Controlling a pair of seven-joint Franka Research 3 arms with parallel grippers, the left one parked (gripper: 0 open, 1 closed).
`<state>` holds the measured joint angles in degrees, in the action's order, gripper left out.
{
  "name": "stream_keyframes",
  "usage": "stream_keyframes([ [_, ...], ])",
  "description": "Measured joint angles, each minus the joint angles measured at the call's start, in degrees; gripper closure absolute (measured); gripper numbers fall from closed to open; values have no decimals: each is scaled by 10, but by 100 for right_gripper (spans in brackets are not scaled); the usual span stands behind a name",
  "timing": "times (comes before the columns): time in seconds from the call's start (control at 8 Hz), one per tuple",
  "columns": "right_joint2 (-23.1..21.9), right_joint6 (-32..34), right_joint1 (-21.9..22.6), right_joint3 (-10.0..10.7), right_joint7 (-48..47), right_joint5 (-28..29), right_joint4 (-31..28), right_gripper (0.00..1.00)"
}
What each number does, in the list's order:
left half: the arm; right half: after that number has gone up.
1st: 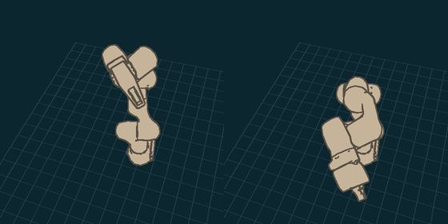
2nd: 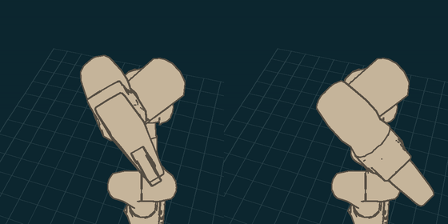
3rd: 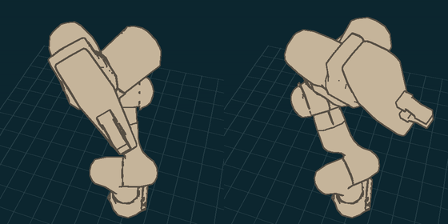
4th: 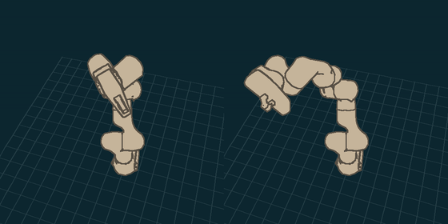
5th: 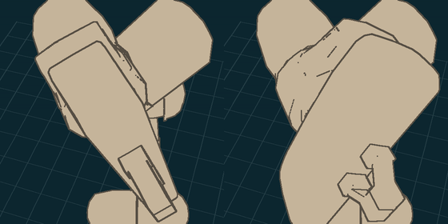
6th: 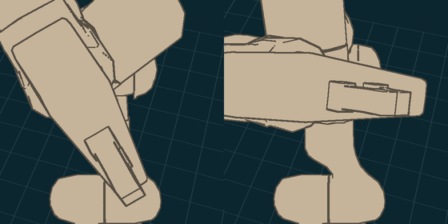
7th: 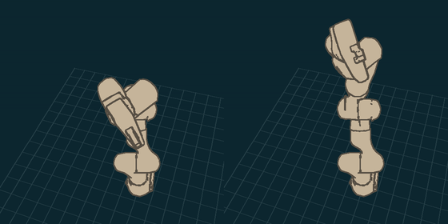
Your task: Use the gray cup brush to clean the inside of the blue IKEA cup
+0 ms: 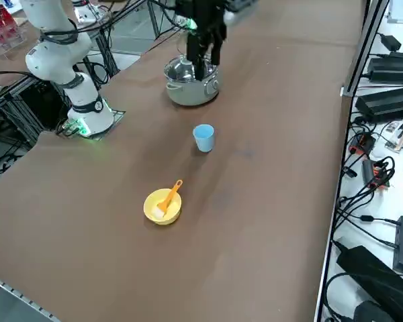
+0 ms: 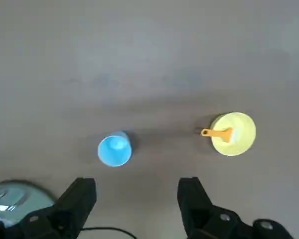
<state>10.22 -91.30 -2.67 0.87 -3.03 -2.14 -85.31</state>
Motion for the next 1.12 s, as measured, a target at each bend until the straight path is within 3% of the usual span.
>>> stream_keyframes([
  [0.5, -51, 10, 6, -8, 16, 24, -2, 0],
  [1.12, -137, 13, 20, -8, 19, 26, -72, 0],
])
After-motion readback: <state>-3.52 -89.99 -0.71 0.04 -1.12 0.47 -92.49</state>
